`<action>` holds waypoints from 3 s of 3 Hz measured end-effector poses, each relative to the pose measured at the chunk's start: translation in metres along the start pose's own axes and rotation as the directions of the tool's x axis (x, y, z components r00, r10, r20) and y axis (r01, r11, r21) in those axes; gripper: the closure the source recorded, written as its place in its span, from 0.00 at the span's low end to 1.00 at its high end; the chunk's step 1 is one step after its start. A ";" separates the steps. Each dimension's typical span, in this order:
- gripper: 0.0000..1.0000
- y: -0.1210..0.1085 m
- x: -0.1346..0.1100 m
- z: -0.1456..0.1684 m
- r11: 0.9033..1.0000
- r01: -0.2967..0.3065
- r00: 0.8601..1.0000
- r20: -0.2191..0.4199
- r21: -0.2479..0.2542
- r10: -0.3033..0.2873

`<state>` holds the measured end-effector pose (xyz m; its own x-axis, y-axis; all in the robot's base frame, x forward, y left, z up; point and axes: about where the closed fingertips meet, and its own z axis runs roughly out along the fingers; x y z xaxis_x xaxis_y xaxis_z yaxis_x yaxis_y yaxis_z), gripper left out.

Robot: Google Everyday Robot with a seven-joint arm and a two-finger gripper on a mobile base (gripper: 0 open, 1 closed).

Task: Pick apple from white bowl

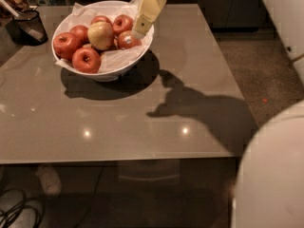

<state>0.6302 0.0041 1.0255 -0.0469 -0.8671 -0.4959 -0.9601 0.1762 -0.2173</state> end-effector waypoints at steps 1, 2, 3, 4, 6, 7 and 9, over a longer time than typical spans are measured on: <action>0.11 -0.011 -0.007 0.019 0.999 -0.035 0.999 -0.007 -0.011 0.035; 0.20 -0.018 -0.010 0.032 0.998 -0.062 0.998 -0.018 -0.021 0.061; 0.23 -0.023 -0.010 0.042 0.997 -0.080 0.996 -0.043 -0.023 0.079; 0.19 -0.027 -0.009 0.047 0.995 -0.095 0.994 -0.065 -0.017 0.093; 0.22 -0.033 -0.005 0.068 0.994 -0.111 0.985 -0.138 -0.014 0.108; 0.27 -0.036 -0.004 0.076 0.993 -0.118 0.981 -0.156 -0.017 0.114; 0.28 -0.040 -0.001 0.091 0.991 -0.129 0.977 -0.176 -0.034 0.122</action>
Offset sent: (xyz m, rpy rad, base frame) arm 0.0352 0.0212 -0.0222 -0.0182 0.0953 -0.0666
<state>0.6936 0.0404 0.9583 -0.2109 -0.9075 -0.3633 -0.9547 0.2710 -0.1227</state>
